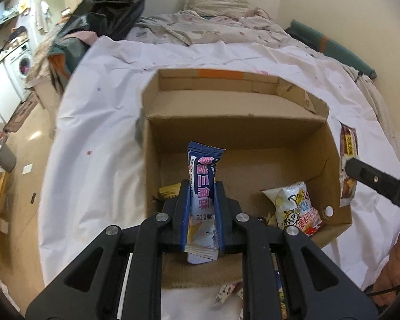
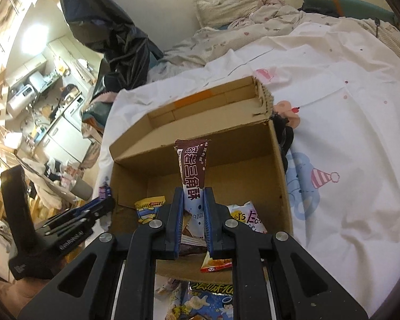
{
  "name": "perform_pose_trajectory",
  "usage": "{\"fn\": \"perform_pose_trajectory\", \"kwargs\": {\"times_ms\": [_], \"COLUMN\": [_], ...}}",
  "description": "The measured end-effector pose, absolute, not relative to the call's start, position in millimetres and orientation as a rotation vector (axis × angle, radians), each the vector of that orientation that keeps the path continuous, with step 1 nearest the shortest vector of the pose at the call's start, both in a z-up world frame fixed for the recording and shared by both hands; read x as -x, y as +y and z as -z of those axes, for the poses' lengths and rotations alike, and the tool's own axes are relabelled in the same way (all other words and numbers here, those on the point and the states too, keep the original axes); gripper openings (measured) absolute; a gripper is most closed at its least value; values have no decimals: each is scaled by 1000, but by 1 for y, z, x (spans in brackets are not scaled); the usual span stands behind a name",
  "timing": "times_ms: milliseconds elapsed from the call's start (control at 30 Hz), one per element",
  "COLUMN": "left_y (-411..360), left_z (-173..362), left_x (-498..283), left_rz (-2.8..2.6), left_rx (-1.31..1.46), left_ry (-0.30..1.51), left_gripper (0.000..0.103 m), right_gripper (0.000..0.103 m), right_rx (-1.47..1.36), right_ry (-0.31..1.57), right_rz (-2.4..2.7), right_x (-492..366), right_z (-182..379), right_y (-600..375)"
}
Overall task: Organize snacks
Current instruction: 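Carry the purple bar with left tool while right tool carries brown bar over box, then open both tools to drop the two bars into the box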
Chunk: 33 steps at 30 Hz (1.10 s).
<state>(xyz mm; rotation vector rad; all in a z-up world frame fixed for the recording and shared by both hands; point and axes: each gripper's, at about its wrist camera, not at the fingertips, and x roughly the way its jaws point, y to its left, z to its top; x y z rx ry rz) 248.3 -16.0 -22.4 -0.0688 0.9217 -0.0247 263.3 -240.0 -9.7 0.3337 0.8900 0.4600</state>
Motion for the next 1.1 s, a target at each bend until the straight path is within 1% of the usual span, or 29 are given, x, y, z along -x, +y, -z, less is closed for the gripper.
{"fn": "perform_pose_trajectory", "kwargs": {"times_ms": [367, 533, 867, 1033, 1100], "left_y": [-24, -25, -24, -25, -26], "left_z": [32, 41, 40, 41, 41], "left_x": [-260, -263, -260, -260, -260], "left_rz": [32, 34, 28, 36, 36], "left_rx": [44, 36, 49, 43, 42], "left_ry": [912, 945, 940, 950, 950], "left_gripper": [14, 15, 15, 16, 18], "right_gripper": [15, 16, 18, 18, 19], "right_rx": [-313, -320, -308, -310, -307], "right_ry": [1018, 1054, 1082, 1086, 1083], "right_rz": [-412, -397, -399, -396, -396], "right_x": [-276, -276, -276, -277, -277], "right_z": [38, 46, 51, 53, 53], "right_y": [-238, -238, -232, -232, -232]}}
